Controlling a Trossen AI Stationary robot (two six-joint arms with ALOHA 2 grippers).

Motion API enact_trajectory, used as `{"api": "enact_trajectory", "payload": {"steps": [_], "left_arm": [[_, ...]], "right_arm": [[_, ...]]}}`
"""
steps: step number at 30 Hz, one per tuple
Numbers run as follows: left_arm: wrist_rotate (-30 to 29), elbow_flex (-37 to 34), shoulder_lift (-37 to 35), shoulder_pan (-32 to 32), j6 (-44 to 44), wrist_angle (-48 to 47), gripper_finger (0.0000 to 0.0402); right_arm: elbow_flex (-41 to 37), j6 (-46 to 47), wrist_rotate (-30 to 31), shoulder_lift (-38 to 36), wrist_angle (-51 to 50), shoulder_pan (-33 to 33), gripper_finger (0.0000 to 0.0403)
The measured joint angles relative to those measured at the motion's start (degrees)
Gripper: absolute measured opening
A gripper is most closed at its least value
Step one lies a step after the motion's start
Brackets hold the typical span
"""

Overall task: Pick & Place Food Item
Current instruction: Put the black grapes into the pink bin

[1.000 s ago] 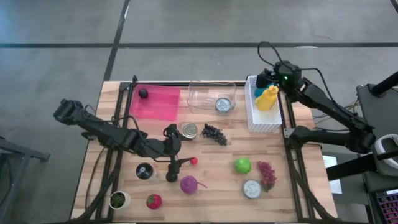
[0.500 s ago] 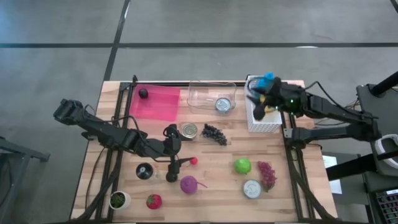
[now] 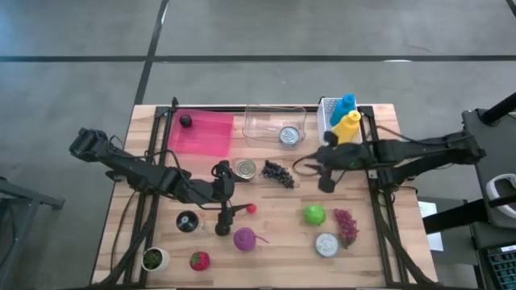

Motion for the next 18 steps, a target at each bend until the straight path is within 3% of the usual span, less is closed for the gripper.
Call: {"api": "enact_trajectory", "payload": {"steps": [9,18], "left_arm": [[0.02,0.0,0.0,0.0,-0.3,-0.1,0.0351],[0.02,0.0,0.0,0.0,-0.44,-0.12,0.0362]], "right_arm": [[-3.69,1.17,-5.76,9.04,8.91,0.6,0.0047],[-4.94,0.69,-7.3,15.13,12.16,0.51,0.003]]}}
